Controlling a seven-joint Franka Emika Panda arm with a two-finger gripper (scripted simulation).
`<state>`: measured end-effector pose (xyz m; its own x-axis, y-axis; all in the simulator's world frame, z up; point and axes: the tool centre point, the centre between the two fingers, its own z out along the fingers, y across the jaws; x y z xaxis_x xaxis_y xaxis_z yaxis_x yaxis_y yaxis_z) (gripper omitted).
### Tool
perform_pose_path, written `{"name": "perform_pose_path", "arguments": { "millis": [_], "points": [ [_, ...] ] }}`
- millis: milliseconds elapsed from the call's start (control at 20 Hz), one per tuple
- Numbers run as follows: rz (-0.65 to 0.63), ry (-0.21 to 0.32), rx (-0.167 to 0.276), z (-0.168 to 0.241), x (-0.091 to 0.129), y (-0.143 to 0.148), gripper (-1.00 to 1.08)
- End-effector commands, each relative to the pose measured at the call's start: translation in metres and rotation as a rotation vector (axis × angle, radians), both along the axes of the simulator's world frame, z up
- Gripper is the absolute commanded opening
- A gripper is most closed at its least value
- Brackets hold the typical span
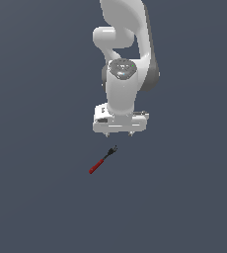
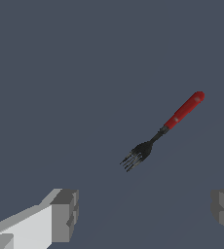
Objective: Pick up the object and move it to a goal position.
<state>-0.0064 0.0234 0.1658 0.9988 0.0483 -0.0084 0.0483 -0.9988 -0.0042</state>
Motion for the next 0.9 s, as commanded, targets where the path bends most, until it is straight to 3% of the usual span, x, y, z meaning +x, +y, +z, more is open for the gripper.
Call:
{"name": "perform_pose_path", "arguments": {
  "millis": [0,450,850],
  "points": [
    [0.000,0.000,0.000,0.000,0.000,0.000,1.00],
    [0.038,-0.017,-0.004,0.017,0.006,0.023,1.00],
    [-0.004,-0.015,-0.001,0.011,0.008,0.018,1.00]
  ]
}}
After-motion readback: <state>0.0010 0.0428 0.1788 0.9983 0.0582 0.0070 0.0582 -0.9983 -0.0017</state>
